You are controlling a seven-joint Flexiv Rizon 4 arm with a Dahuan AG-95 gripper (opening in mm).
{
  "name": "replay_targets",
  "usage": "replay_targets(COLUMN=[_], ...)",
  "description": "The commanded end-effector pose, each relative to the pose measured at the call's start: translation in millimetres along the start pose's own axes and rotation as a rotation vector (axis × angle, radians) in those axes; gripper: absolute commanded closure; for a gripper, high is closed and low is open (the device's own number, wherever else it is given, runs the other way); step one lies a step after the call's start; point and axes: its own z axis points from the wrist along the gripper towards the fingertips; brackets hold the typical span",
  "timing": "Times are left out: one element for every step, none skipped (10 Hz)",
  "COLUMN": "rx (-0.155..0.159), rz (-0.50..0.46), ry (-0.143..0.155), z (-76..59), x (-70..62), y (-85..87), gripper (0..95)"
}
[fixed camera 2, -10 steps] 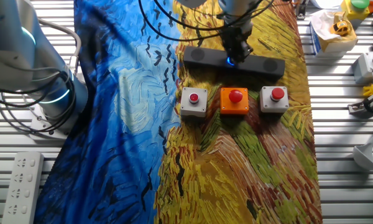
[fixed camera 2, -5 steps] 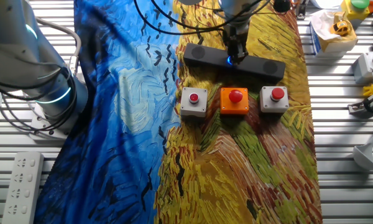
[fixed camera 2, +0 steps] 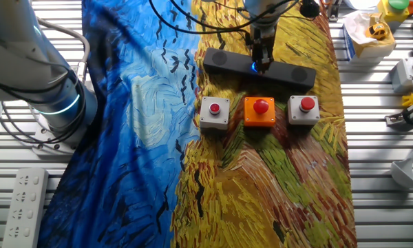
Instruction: Turn the knob to increase the volume of the speaker
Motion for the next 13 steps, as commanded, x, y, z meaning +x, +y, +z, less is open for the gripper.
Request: replay_targets(rx=[0.003, -0.004, -0.022, -0.04, -0.039, -0.033, -0.025, -0.024, -0.026, -0.024, -0.024, -0.024, -0.021], rz=[-0.61, -0.801, -0.963, -1.108, -1.235, -1.326, -1.392, -1.491, -1.568, -1.645, -1.691, -1.707, -1.711], ry=[-0.003, -0.01, -0.023, -0.039, -0.042, -0.041, -0.037, -0.04, -0.046, -0.05, -0.052, -0.048, -0.044], z=[-2.1, -2.3, -2.3, -2.6, -2.8, -2.9, -2.9, -2.9, -2.9, -2.9, -2.9, -3.0, -2.9], x=[0.2, 0.2, 0.2, 0.2, 0.2, 0.2, 0.2, 0.2, 0.2, 0.2, 0.2, 0.3, 0.3], y=[1.2, 1.2, 1.2, 1.2, 1.2, 1.2, 1.2, 1.2, 1.2, 1.2, 1.1, 0.7, 0.5], gripper=[38.0, 38.0, 38.0, 38.0, 38.0, 38.0, 38.0, 38.0, 38.0, 38.0, 38.0, 38.0, 38.0])
